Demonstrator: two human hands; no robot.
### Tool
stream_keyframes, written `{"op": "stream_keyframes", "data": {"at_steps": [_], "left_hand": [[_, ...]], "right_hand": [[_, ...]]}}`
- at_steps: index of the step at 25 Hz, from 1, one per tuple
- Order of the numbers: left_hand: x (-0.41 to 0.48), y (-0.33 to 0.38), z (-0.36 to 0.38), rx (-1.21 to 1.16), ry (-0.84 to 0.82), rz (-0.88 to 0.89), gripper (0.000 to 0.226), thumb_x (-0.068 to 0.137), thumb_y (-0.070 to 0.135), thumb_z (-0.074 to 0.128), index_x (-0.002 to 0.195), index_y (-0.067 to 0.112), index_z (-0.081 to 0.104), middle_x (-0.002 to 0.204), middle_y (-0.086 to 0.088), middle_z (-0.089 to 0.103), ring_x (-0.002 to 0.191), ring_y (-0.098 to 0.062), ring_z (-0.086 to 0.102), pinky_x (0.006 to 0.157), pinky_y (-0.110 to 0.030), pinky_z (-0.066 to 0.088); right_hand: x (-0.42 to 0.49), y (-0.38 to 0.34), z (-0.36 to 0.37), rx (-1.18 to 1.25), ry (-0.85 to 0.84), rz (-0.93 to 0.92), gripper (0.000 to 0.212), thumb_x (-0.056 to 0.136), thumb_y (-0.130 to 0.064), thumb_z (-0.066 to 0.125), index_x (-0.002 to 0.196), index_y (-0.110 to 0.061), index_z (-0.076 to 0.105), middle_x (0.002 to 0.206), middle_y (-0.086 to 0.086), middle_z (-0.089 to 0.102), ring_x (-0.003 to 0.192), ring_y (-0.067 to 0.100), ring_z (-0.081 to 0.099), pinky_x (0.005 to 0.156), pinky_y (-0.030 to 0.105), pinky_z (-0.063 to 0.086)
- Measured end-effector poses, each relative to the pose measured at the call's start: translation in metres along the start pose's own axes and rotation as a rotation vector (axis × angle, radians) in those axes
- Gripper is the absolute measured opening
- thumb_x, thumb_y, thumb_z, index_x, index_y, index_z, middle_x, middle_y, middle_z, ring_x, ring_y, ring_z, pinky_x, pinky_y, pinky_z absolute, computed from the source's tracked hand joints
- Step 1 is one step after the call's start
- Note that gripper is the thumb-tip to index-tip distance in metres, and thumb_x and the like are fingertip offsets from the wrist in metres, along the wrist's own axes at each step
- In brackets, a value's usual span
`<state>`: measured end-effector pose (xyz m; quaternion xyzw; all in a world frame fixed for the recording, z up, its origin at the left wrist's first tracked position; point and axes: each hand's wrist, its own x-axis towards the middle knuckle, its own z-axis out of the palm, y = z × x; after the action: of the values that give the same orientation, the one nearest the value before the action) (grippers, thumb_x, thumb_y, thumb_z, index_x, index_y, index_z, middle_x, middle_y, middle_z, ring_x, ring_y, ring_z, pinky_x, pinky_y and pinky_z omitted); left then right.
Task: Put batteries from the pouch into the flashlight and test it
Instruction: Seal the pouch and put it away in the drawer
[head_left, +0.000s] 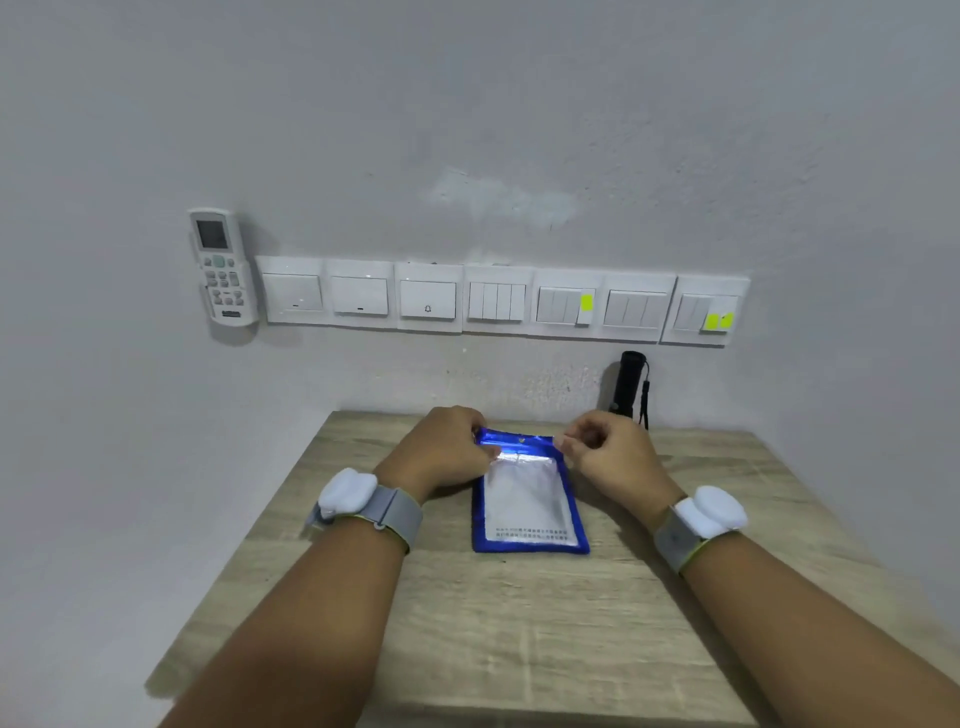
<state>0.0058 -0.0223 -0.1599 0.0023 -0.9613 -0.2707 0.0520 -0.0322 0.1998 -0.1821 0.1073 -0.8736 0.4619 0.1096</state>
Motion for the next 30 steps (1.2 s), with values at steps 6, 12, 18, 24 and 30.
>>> {"op": "stream_keyframes", "data": {"at_steps": [6, 12, 18, 24, 30], "left_hand": [[-0.005, 0.003, -0.002, 0.104, 0.15, -0.026, 0.06, 0.09, 0.07, 0.048, 0.127, 0.023, 0.058, 0.124, -0.005, 0.065, 0.108, -0.031, 0.065, 0.09, -0.043, 0.053], [-0.068, 0.067, -0.047, -0.209, 0.245, 0.151, 0.022, 0.093, 0.037, 0.063, 0.11, 0.025, 0.071, 0.096, 0.003, 0.071, 0.09, -0.019, 0.067, 0.078, -0.028, 0.051], [-0.238, 0.079, 0.044, -0.923, -0.356, 0.141, 0.014, 0.097, 0.016, 0.063, 0.091, 0.011, 0.075, 0.068, -0.004, 0.064, 0.052, -0.011, 0.05, 0.042, -0.02, 0.033], [-0.28, 0.038, 0.157, -1.314, -0.094, -0.726, 0.041, 0.105, 0.037, 0.05, 0.126, 0.003, 0.06, 0.098, -0.012, 0.077, 0.083, -0.023, 0.072, 0.065, -0.031, 0.053], [-0.259, 0.034, 0.179, -1.783, 0.085, -0.903, 0.082, 0.102, 0.054, 0.051, 0.156, -0.004, 0.029, 0.156, -0.034, 0.041, 0.141, -0.047, 0.048, 0.108, -0.048, 0.044]], "right_hand": [[-0.036, -0.007, -0.017, -0.292, 0.153, -0.108, 0.016, 0.083, -0.028, 0.066, 0.076, -0.016, 0.06, 0.068, -0.001, 0.063, 0.066, 0.023, 0.058, 0.061, 0.032, 0.047], [-0.138, -0.018, -0.041, -0.538, -0.111, -0.128, 0.036, 0.087, -0.034, 0.052, 0.114, -0.015, 0.067, 0.12, 0.007, 0.067, 0.112, 0.032, 0.062, 0.091, 0.04, 0.052], [-0.211, -0.005, -0.056, -0.733, -0.32, -0.216, 0.063, 0.103, -0.047, 0.018, 0.161, -0.022, 0.02, 0.17, 0.0, 0.016, 0.157, 0.023, 0.014, 0.126, 0.04, 0.01], [-0.216, -0.002, -0.053, -0.776, -0.242, -0.283, 0.062, 0.101, -0.042, 0.02, 0.155, -0.015, 0.035, 0.164, 0.005, 0.034, 0.15, 0.03, 0.031, 0.123, 0.044, 0.021], [-0.217, -0.004, -0.051, -0.833, -0.199, -0.29, 0.06, 0.101, -0.039, 0.019, 0.154, -0.017, 0.037, 0.162, 0.004, 0.038, 0.148, 0.029, 0.034, 0.12, 0.043, 0.025]]}}
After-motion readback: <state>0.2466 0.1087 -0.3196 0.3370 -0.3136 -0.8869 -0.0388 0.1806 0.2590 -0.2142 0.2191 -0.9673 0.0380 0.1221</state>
